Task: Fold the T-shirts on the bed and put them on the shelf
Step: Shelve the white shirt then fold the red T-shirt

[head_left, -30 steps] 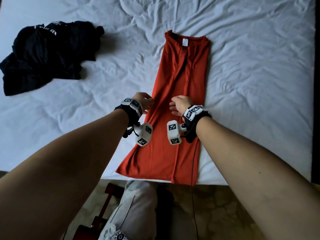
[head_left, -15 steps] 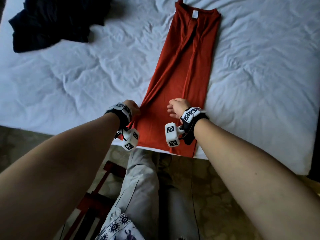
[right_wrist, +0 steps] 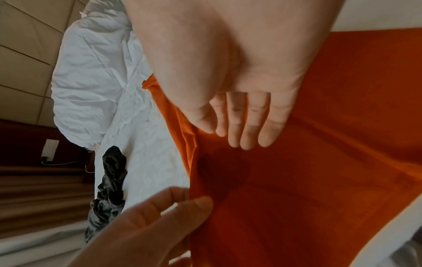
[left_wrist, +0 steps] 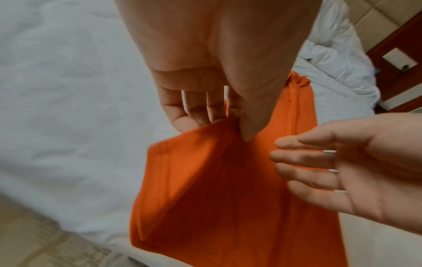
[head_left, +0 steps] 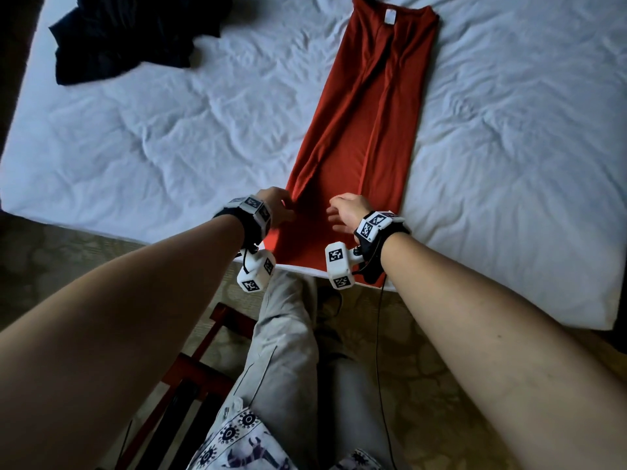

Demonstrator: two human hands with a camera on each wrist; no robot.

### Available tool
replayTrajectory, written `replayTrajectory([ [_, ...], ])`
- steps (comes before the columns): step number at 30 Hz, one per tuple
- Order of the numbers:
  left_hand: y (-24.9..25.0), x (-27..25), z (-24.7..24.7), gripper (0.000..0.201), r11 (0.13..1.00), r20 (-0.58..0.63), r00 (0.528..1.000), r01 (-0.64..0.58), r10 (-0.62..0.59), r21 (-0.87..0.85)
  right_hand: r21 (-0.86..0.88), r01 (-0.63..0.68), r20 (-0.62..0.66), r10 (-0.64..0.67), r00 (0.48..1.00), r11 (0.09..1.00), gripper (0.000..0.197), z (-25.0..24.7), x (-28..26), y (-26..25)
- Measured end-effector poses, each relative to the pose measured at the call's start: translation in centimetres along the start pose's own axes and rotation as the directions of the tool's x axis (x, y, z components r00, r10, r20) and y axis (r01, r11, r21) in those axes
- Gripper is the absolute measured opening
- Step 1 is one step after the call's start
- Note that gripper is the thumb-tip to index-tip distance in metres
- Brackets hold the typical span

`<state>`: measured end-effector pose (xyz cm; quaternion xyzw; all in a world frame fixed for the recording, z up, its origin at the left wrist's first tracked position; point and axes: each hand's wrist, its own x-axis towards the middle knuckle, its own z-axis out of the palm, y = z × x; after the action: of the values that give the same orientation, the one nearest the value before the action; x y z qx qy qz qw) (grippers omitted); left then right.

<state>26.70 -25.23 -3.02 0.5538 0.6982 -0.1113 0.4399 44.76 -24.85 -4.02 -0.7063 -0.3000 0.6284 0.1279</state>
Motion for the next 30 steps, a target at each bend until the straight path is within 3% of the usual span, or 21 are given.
replayTrajectory([
  [6, 3.4, -1.5, 2.1, 0.023, 0.98, 0.114, 0.981, -0.142, 0.158, -0.14, 0.109, -0.113, 0.183, 0.092, 0.979, 0.988, 0.017, 0.3, -0.9, 1.6],
  [10, 4.2, -2.2, 2.9, 0.012, 0.951, 0.243, 0.949, -0.126, 0.198, -0.284, 0.191, -0.158, 0.203, 0.118, 0.972, 0.969, 0.02, 0.2, -1.3, 2.5],
  [12, 3.8, -2.2, 2.9, 0.011, 0.94, 0.236, 0.958, -0.078, 0.162, -0.331, 0.107, -0.121, 0.142, 0.105, 0.984, 0.987, 0.018, 0.0, -1.1, 3.1],
  [15, 2.6, -1.6, 3.0, 0.012, 0.923, 0.067, 0.998, 0.027, -0.002, -0.383, -0.064, -0.033, 0.008, 0.034, 0.999, 0.997, 0.012, -0.5, -0.9, 4.0],
  [17, 1.8, -1.2, 3.2, 0.012, 0.911, -0.023, 0.993, 0.1, -0.119, -0.401, -0.144, -0.004, -0.06, -0.005, 0.998, 0.99, 0.01, -1.1, -0.8, 4.6],
  [21, 0.5, -0.4, 4.9, 0.017, 0.922, 0.055, 0.98, 0.198, -0.191, -0.333, -0.365, -0.009, -0.073, -0.019, 0.997, 0.931, 0.008, -1.8, -0.9, 6.0],
  [27, 0.2, -0.6, 6.6, 0.043, 0.953, 0.125, 0.974, 0.214, -0.19, -0.215, -0.512, -0.066, -0.049, 0.048, 0.998, 0.857, 0.044, -1.8, -0.9, 8.2],
  [30, -0.1, -1.0, 6.8, 0.026, 0.952, 0.101, 0.97, 0.239, -0.223, -0.193, -0.563, -0.066, -0.055, 0.042, 0.998, 0.824, 0.034, -1.7, -1.3, 8.4],
])
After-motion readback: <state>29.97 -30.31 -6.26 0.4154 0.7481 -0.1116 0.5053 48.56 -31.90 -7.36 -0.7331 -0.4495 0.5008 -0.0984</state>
